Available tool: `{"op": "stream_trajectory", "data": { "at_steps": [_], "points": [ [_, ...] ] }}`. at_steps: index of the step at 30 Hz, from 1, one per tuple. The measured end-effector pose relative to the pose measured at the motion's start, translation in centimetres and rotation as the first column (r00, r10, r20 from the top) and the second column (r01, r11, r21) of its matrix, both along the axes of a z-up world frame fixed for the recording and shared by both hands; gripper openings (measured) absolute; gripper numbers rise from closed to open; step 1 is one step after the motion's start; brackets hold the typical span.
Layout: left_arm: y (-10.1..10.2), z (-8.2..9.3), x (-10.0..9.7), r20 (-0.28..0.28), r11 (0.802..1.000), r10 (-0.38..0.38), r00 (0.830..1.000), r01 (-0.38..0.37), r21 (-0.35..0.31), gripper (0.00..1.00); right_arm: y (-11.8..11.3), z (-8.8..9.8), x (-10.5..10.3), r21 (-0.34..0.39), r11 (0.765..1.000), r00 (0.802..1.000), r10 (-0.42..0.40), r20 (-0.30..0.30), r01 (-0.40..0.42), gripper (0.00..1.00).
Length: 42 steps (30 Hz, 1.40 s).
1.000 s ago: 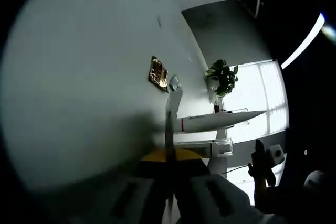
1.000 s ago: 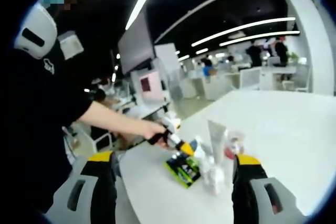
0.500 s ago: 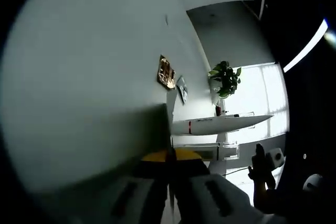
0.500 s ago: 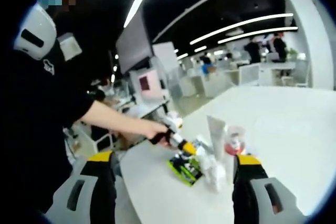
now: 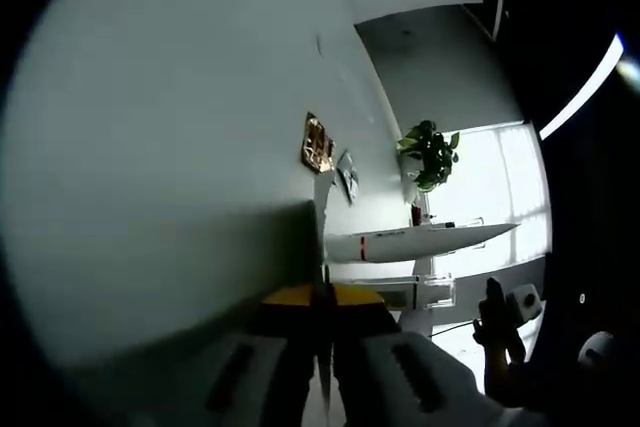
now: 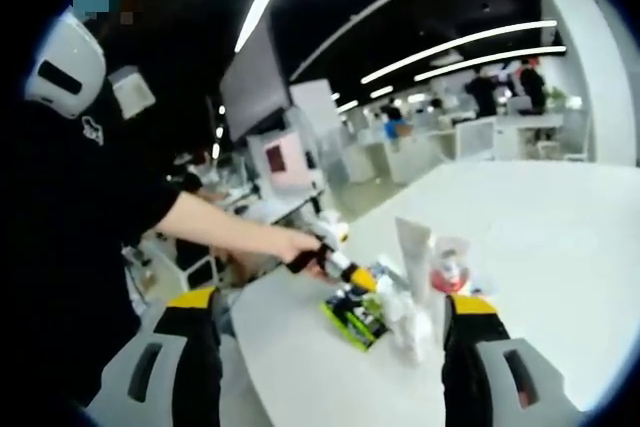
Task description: Arrange the skincare products in the storage area until every visible bottle or jar stands upright without overlapping.
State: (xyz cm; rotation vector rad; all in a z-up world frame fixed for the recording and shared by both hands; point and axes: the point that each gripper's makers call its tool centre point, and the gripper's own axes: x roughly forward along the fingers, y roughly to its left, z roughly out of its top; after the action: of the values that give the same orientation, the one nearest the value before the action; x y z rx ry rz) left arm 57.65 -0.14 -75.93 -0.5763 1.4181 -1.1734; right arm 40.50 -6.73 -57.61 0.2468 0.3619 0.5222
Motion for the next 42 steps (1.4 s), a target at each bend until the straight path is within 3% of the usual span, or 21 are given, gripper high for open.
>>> {"op": "stream_trajectory", "data": {
  "at_steps": [12, 15, 17, 32, 42],
  "points": [
    [0.1, -0.3, -0.1, 0.028, 0.998, 0.046, 0.999, -0.047, 0.037, 0.18, 0.0, 0.0, -0.1, 0.007, 1.0, 1.0, 0.003, -0.002, -0.003, 0.89],
    [0.1, -0.2, -0.4, 0.025, 0.998, 0.052, 0.998, -0.053, 0.043, 0.26, 0.1, 0.2, -0.1, 0.01, 1.0, 1.0, 0.004, 0.001, -0.004, 0.89],
    [0.0, 0.1, -0.6, 0.032, 0.998, 0.052, 0.998, -0.054, 0.042, 0.36, 0.1, 0.3, 0.0, 0.007, 1.0, 1.0, 0.006, 0.004, -0.006, 0.89],
    [-0.2, 2.2, -0.3, 0.063, 0.993, 0.109, 0.992, -0.112, 0.039, 0.68, 0.4, 0.6, -0.3, 0.018, 1.0, 1.0, 0.01, 0.009, -0.01, 0.88],
    [1.0, 2.8, 0.2, 0.078, 0.989, 0.135, 0.988, -0.139, 0.05, 0.75, 0.7, 0.9, -0.3, 0.017, 1.0, 1.0, 0.02, 0.014, -0.02, 0.88]
  ]
}}
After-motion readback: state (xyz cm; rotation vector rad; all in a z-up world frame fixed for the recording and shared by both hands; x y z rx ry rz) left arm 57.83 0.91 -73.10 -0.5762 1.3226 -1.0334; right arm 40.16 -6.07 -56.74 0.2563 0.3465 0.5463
